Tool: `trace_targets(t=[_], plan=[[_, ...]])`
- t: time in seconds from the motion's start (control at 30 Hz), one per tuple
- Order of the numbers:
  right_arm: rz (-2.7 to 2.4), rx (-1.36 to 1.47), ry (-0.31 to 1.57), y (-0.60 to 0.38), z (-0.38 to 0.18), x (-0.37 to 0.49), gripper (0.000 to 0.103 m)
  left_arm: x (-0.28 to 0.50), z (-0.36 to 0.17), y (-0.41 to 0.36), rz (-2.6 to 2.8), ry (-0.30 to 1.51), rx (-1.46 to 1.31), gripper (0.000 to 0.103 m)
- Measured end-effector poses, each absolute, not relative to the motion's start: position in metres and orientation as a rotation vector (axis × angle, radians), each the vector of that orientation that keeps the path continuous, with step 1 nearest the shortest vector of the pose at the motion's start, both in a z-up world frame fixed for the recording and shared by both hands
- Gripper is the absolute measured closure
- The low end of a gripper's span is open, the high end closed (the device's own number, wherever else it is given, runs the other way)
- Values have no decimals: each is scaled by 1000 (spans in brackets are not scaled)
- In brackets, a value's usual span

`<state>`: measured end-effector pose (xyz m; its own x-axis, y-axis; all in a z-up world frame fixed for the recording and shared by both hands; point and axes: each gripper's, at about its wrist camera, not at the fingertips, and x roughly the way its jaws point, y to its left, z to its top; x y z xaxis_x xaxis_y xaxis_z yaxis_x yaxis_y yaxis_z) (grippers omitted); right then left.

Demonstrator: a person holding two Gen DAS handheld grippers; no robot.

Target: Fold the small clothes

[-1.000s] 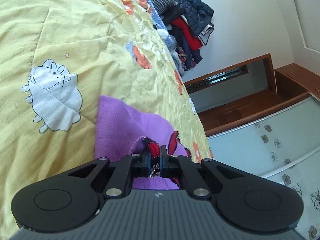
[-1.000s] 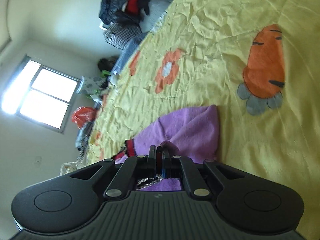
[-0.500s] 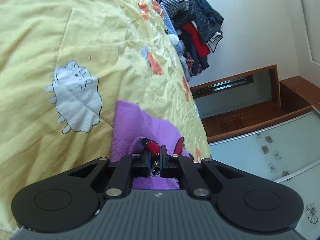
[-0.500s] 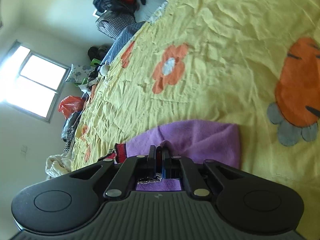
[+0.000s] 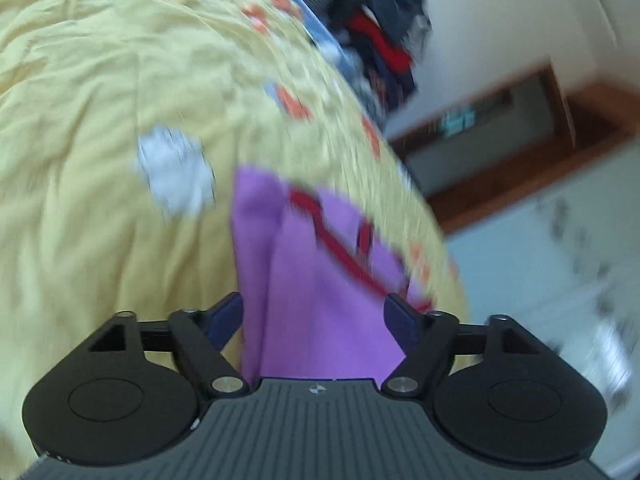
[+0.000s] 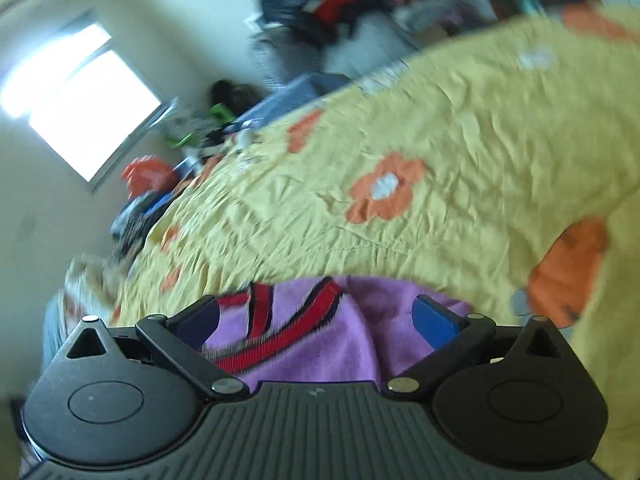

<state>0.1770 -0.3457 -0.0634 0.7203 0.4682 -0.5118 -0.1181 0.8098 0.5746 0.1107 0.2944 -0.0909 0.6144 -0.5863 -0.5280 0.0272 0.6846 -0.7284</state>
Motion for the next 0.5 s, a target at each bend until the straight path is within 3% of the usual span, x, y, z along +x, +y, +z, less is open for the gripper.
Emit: trace_targets(t=[0.13,0.17,0.23,0.27,0.3,0.37,0.5], plan=[[330,527,687,-359,-73,134,0,74,-79,247,-364,863,-384,27],[330,536,691,-361,-77,123,0,68,-78,236,-353,869,-302,33],[330,552,691,-363,-85,101,0,61,-87,218,-333,909,-188,58],[336,555,689,-362,-87,89,0,59,-95,215,-319,941,-164,79],[336,544,693,-361,-90,79,0,56,-100,215,-316,951,-161,90],[326,526,678,-361,-91,58,0,53,-102,229,-331,956,-235,96],[366,539,630,-374,-95,25,0,49,-105,275,-395,954,-567,98]])
